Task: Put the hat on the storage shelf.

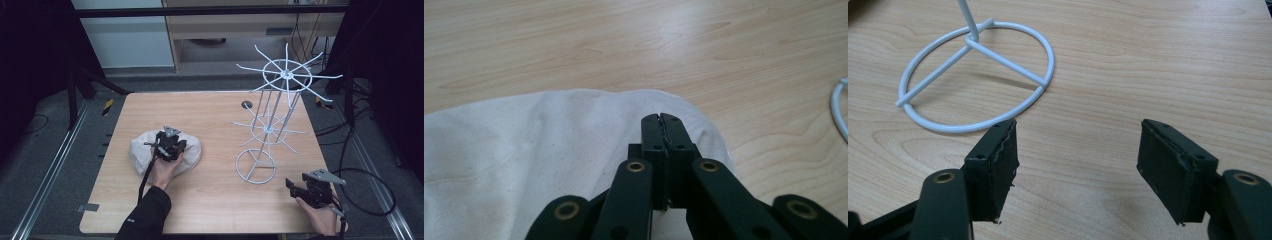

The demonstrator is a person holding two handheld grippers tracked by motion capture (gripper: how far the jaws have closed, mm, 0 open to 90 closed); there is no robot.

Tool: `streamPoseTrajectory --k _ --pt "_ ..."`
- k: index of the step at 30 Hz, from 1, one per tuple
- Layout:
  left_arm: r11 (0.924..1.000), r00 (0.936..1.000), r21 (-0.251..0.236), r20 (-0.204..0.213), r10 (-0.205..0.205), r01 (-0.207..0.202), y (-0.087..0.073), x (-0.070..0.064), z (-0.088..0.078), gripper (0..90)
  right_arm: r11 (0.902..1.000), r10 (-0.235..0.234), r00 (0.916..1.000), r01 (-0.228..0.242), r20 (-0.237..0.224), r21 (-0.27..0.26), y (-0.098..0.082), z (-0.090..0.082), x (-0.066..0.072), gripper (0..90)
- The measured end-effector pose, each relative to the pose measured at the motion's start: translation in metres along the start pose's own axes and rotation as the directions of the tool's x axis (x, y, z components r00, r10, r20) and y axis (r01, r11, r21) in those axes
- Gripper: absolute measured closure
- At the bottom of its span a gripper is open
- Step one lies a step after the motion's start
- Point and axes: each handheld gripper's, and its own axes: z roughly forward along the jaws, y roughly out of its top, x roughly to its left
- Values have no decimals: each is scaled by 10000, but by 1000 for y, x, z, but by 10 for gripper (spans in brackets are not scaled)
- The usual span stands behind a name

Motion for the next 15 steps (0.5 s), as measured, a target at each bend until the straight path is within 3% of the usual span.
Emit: streamPoseTrajectory --k 8,15 --pt "9990 9984 -12 350 449 -449 -14 -10 -12 899 10000 50 10000 -50 -21 15 0 -1 0 324" --pt "9945 9923 20 675 1040 -1044 -28 -19 -28 899 10000 35 10000 -35 -15 45 0 -1 1 323"
